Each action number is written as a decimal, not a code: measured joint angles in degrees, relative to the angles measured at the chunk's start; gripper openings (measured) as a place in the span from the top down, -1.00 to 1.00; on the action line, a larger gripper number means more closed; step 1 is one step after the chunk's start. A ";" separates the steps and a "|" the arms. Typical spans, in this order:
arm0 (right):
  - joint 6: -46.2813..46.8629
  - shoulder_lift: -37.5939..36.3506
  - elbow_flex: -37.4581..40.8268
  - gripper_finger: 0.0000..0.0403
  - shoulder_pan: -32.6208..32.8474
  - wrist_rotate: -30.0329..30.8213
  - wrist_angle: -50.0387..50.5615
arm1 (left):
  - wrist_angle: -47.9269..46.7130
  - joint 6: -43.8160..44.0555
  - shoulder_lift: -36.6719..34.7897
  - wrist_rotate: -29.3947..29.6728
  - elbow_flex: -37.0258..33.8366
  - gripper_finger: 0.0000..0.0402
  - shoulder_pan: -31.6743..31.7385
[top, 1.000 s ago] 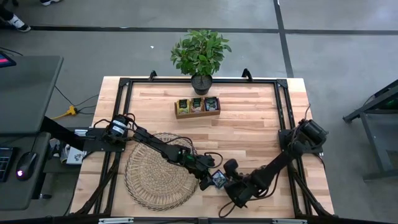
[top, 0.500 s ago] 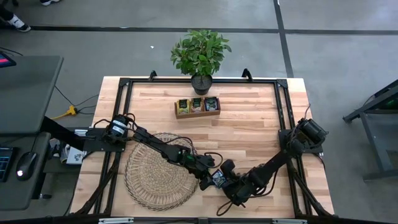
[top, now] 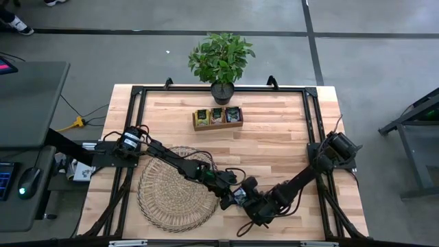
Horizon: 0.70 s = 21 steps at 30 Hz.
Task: Pick & Place Tea
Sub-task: Put the blue tea bag into the right section of the wooden organizer
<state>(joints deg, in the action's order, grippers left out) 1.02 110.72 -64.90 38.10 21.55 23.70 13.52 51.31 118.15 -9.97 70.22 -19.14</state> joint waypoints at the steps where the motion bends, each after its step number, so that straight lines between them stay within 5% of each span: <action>1: 0.00 0.02 0.00 0.41 -0.26 -0.80 0.02 | 0.00 0.00 0.02 -0.01 0.00 0.13 0.00; 10: 2.49 0.00 0.00 0.95 -2.48 -8.10 0.18 | -0.02 0.20 0.02 -0.12 0.00 0.13 0.00; 21: 4.92 -4.37 0.21 0.99 -2.02 -4.44 2.03 | -0.02 0.46 0.02 -1.04 0.00 0.13 0.00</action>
<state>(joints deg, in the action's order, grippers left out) 5.94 106.35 -64.69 36.08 17.11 25.73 13.50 51.77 118.16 -11.00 70.22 -19.14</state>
